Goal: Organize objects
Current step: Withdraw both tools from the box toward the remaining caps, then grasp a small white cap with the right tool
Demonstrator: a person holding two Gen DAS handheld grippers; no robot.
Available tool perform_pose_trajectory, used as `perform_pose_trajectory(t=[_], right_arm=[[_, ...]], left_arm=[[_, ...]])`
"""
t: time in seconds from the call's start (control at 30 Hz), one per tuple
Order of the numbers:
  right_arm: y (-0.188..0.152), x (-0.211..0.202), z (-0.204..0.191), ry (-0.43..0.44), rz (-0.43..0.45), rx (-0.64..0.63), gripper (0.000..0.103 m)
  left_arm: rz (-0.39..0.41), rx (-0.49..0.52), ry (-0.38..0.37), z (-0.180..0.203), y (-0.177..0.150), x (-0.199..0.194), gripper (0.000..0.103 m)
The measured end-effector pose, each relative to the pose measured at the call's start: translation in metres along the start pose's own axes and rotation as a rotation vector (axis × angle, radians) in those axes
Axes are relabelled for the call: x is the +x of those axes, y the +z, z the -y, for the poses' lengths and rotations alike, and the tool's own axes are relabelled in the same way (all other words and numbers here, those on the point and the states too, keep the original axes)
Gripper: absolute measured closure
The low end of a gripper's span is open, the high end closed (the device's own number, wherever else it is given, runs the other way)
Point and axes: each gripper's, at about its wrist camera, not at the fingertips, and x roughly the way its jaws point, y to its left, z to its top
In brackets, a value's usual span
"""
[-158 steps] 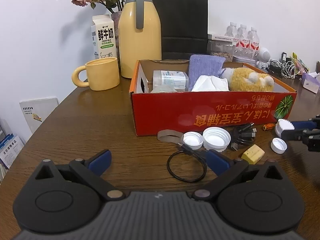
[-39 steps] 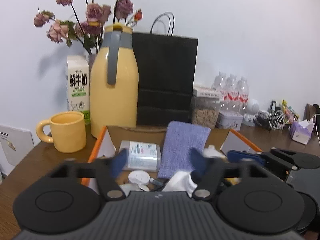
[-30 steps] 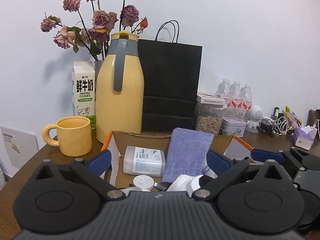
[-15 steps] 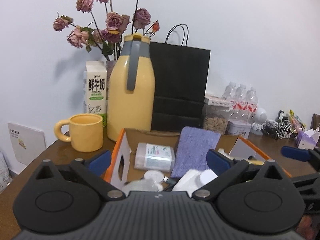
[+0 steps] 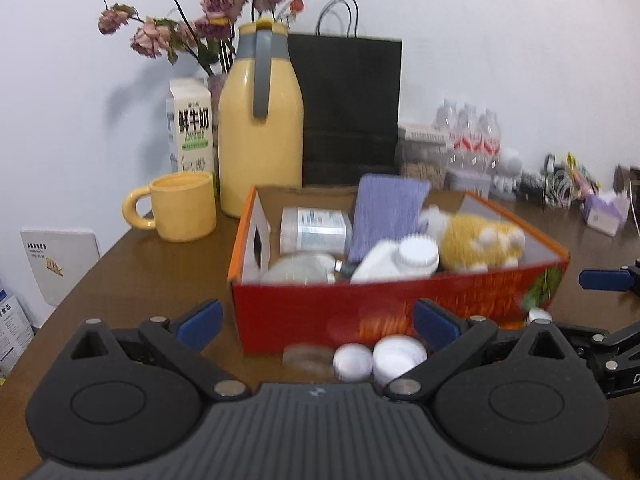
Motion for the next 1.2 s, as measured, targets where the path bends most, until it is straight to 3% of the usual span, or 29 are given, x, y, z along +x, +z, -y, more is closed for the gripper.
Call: perform_pose_trajectory(t=[0.17,0.37,0.47,0.67,0.8,1.07,1.2], right_arm=[[-0.017,-0.001,-0.002,0.047,-0.104,-0.011,0.0],[-0.026,0.006,-0.006,0.044,-0.173,-0.017,0.004],[-0.027,0.01,-0.006,0.063,-0.189,-0.003,0.022],[-0.025,0.016,-0.011,0.112,-0.199,-0.008,0.046],[-0.024,0.02,-0.014,0.138,-0.211,-0.016,0.076],[-0.023,0.014,-0.014,0.134,-0.179,-0.017,0.076],[-0.023,0.005,-0.011,0.078,-0.117,-0.01,0.075]], left_arm=[[-0.056,0.021,-0.001,0.0,-0.013,-0.003,0.0],[-0.108,0.019,-0.012,0.002,-0.023,-0.003,0.0],[-0.123,0.018,-0.018,0.003,-0.026,-0.001,0.0],[-0.148,0.011,-0.028,0.008,-0.03,0.002,0.0],[-0.153,0.011,-0.032,0.01,-0.03,0.002,0.0],[-0.164,0.012,-0.044,0.023,-0.031,0.005,0.0],[-0.181,0.02,-0.058,0.038,-0.031,0.008,0.0]])
